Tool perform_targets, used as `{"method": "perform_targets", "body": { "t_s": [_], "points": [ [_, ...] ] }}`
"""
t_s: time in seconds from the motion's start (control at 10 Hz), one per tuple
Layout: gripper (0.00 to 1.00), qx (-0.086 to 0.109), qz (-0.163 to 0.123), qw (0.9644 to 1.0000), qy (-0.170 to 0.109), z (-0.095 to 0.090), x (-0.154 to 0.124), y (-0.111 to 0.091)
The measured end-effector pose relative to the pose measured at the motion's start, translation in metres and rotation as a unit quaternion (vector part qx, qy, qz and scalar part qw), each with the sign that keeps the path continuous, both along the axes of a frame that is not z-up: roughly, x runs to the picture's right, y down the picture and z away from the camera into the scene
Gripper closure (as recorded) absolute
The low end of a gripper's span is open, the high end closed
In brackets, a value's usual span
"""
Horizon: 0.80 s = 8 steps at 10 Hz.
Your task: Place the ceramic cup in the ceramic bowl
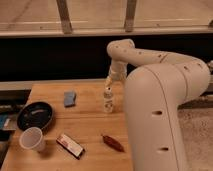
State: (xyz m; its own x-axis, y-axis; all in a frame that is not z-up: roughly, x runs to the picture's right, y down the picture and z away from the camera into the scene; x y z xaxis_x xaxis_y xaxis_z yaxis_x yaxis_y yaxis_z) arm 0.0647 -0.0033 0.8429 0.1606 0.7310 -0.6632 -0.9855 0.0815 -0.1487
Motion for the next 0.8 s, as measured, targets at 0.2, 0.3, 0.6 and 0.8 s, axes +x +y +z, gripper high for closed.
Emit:
{"method": "perform_targets", "body": {
  "t_s": [0.2,0.3,0.6,0.8],
  "points": [
    [0.34,0.001,0.0,1.0,-0.003,-0.001,-0.001,0.0],
    [0.34,0.004,-0.003,0.9999,-0.012,-0.005,-0.005,-0.002],
    [0.34,0.013,-0.017,0.9992,-0.034,-0.019,-0.033,-0.011],
    [0.34,0.019,-0.031,0.9981,-0.05,-0.031,-0.056,-0.018]
  ]
}}
